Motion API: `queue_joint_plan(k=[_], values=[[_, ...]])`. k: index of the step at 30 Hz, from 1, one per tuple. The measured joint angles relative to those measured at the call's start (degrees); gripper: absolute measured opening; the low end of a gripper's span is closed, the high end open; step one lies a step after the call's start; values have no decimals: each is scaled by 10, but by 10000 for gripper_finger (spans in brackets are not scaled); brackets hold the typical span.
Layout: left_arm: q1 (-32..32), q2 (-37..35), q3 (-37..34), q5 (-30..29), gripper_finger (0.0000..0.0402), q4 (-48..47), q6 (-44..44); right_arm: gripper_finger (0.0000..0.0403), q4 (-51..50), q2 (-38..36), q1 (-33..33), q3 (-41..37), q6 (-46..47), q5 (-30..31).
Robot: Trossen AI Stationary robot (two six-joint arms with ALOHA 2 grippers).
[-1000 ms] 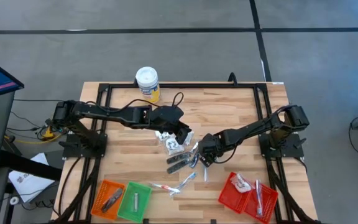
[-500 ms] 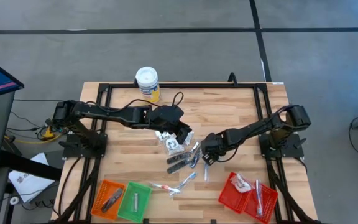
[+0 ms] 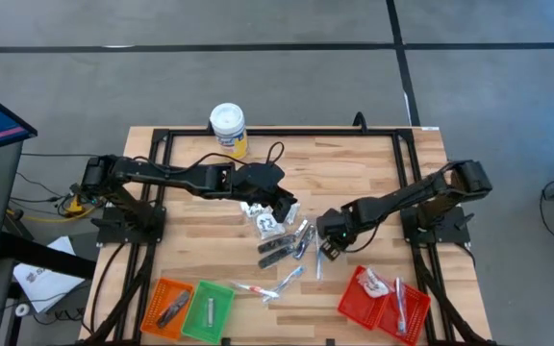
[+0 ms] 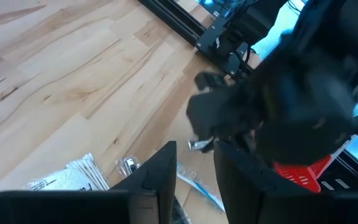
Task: Pick & Place Travel size toiletries
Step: Put the nail cutter into the green basket
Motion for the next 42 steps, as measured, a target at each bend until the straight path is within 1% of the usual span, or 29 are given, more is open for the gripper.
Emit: queue_joint_plan(k=[4,8,10,12,14,17,19,21,23,30,33,37,39,42], values=[[-1,0,0,0,101,-4,-2,36,-18,-59,-12,0,12,13],[-1,0,-19,1,101,1,-5,37,4,-132,-16,0,24,13],[2,0,-40,19,101,32,-7,37,30,-165,-24,0,29,17],[4,0,-68,54,101,91,-22,37,63,-199,-31,0,29,19],[4,0,-98,86,101,174,-44,37,108,-229,-39,0,28,19],[4,0,-140,109,101,333,-83,37,185,-263,-47,1,24,20],[4,0,-162,117,101,421,-107,37,230,-280,-54,1,24,22],[7,0,-175,117,101,480,-128,37,264,-292,-61,2,24,24],[8,0,-178,120,101,511,-142,37,288,-301,-67,2,24,24],[8,0,-178,120,102,531,-157,38,336,-310,-69,2,23,21],[8,0,-178,120,105,563,-173,38,354,-311,-65,2,22,19],[16,0,-178,120,135,599,-201,38,368,-311,-65,2,19,18],[23,0,-178,120,159,610,-216,38,380,-311,-65,2,10,18],[34,0,-178,136,200,624,-249,38,406,-311,-65,2,-1,18]])
